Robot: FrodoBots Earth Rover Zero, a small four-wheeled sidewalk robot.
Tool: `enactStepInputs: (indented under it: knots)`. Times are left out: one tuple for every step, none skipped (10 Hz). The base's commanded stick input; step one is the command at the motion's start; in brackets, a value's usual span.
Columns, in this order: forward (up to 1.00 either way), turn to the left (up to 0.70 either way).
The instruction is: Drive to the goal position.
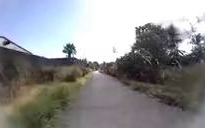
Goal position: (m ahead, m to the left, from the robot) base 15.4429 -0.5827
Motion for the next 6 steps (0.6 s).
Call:
enactStepInputs:
  knots:
    - [0.7, 0.0]
    - [0.7, 0.0]
    - [0.7, 0.0]
    - [0.7, 0.0]
    - [0.7, 0.0]
    - [0.7, 0.0]
